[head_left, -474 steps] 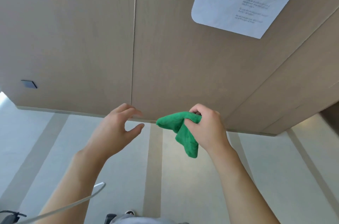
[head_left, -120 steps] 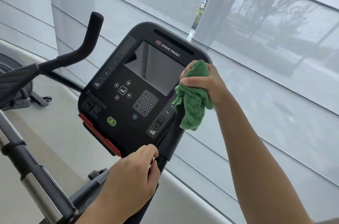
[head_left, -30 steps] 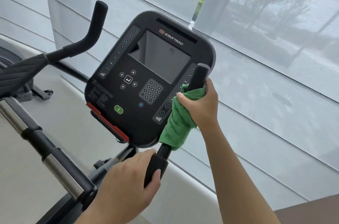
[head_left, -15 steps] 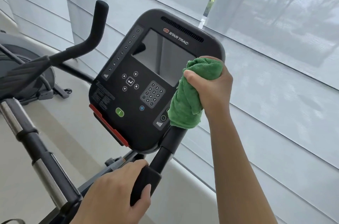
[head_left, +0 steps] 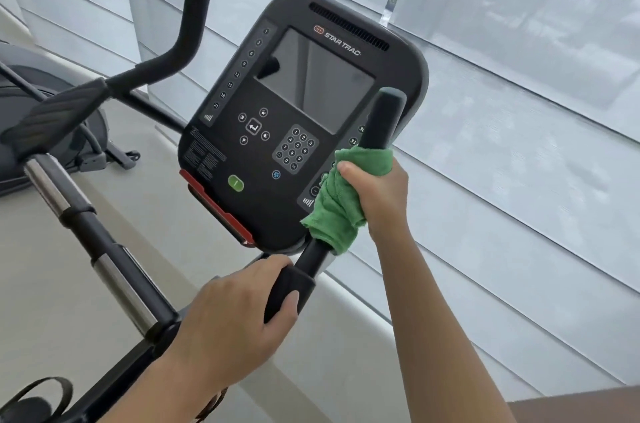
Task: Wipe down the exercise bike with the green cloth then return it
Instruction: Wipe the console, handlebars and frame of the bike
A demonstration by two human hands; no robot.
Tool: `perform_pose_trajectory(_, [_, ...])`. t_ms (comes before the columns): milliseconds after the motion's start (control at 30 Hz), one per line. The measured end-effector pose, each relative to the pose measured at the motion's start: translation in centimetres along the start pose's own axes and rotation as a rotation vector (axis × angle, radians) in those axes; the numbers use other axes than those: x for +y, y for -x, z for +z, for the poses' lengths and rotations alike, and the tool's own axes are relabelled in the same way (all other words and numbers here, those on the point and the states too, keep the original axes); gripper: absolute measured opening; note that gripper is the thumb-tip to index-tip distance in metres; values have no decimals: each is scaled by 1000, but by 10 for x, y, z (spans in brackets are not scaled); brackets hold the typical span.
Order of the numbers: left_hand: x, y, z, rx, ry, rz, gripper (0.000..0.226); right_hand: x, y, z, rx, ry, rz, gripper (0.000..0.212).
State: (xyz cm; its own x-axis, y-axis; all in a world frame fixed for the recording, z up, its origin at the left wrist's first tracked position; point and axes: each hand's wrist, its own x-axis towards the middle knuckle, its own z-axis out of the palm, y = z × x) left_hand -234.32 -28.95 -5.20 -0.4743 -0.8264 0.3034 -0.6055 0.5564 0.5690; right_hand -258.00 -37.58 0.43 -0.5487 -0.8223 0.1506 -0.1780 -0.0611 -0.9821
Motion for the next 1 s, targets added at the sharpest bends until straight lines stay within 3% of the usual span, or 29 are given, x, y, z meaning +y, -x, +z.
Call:
perform_pose_trajectory(167, [0,-18,1,-34,52,-30,27,3,10,-3,-48,50,67,16])
perform_pose_trajectory(267, [4,-40,2,-24,14,-26,20,-6,11,-10,-27,139,50,34])
perform_pose_trajectory(367, [5,-53,6,-63,16,-70,26,-29,1,-15,88,215,-36,56])
perform_pose_trajectory(567, [-1,-49,14,3,50,-32,32,-61,-22,-2,202,221,-284,47])
perform_pose_trajectory(667, [1,-49,14,28,36,-12,35,-38,-13,8,170,178,-212,40])
perform_pose_trajectory(767, [2,-51,14,12,39,-5,35,-4,5,6,115,152,-20,35])
perform_pose_trajectory(867, [2,-51,11,-11,48,-11,31,18,26,0,34,65,168,43])
perform_pose_trajectory(1000, [3,-50,8,-9,65,-17,31,11,36,-6,-8,202,148,45])
